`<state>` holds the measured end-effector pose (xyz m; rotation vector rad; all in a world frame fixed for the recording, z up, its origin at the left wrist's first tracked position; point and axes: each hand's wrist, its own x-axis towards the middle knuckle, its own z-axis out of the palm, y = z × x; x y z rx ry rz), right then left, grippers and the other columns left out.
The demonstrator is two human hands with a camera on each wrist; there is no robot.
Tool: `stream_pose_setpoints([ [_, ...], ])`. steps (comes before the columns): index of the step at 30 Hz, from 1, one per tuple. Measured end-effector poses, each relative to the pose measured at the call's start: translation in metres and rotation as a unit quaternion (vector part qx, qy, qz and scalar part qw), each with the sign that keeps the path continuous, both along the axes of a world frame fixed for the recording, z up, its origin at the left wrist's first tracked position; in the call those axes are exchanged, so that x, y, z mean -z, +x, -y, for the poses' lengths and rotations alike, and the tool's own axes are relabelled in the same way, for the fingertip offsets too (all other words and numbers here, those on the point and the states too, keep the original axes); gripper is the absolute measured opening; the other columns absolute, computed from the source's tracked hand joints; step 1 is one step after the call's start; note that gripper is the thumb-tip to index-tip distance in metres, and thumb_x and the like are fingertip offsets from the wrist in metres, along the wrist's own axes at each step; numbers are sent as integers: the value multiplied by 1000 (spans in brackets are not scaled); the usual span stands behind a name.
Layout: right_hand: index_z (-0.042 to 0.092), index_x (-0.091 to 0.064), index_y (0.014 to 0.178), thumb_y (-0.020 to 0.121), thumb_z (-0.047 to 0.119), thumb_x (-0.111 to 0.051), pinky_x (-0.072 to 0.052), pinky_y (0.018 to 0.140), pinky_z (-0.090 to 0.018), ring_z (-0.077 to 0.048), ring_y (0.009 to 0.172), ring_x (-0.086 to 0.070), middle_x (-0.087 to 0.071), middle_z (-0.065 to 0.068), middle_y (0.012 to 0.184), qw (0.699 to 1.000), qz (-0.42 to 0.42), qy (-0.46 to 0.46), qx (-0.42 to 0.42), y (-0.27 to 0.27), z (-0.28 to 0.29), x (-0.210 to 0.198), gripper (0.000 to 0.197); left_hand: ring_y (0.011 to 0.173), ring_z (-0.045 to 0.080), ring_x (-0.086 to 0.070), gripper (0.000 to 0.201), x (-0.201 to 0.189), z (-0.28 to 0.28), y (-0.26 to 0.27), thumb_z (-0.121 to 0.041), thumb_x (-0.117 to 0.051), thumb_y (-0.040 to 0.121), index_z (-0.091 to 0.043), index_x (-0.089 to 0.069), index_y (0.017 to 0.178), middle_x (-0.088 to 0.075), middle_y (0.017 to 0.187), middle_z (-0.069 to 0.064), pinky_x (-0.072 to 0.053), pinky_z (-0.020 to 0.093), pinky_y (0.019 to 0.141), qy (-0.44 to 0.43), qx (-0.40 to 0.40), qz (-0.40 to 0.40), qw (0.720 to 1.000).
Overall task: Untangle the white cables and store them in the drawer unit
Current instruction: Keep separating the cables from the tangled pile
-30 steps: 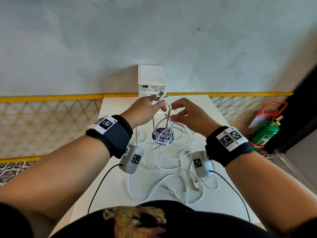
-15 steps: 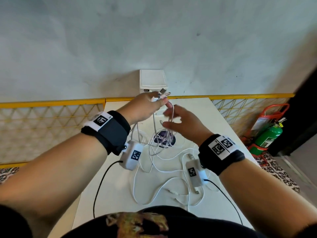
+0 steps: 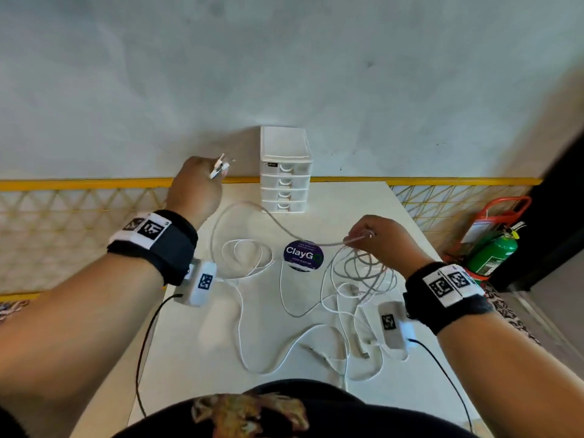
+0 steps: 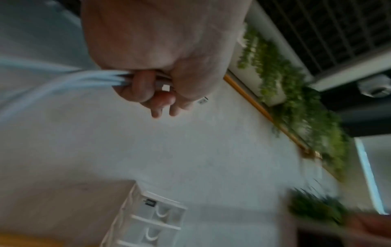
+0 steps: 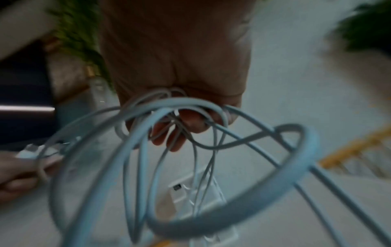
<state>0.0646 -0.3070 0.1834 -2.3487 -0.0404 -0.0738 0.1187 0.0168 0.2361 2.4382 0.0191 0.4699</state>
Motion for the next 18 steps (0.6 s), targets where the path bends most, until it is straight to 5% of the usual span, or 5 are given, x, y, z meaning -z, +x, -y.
stream_pose_setpoints([
  [3,19,-62,92,72,35,-82,-40,53,-12,-9,69,-56,-64,2,84,1000,3,-22,-6,-1,-24,-17,33,113,29,-56,29,-2,34,-20,-28,-48,100,-15,-65,120,-60,122,10,-40,28,79,13,88,21,996],
  [5,23,-58,99,68,39,-83,-42,62,-21,-10,74,-57,-59,1,92,998,31,-51,-2,-3,-42,-25,43,110,26,-58,30,-3,64,-38,-34,-50,100,-19,-66,120,-65,118,5,-36,27,68,-48,159,-62,984],
  [9,25,-50,120,63,27,-85,-48,85,-34,-18,91,-58,-42,0,110,996,78,-51,2,-14,-65,-36,66,94,29,-63,37,16,101,-61,-44,-51,97,-12,-71,101,-71,97,8,-43,35,78,-95,249,-173,948],
  [14,32,-42,132,60,13,-87,-37,76,-6,-10,103,-46,-35,-2,119,997,17,61,-43,-28,-58,-37,87,52,0,-48,32,33,103,-68,-48,-57,92,-26,-59,70,-56,53,-15,-34,23,57,-157,273,-202,927],
  [18,27,-45,131,60,20,-87,-43,84,-14,-6,93,-51,-35,1,117,993,98,56,-17,-35,-60,-25,82,47,-5,-49,15,36,105,-68,-37,-69,87,-24,-66,80,-60,57,-19,-35,14,49,-213,273,-206,915],
])
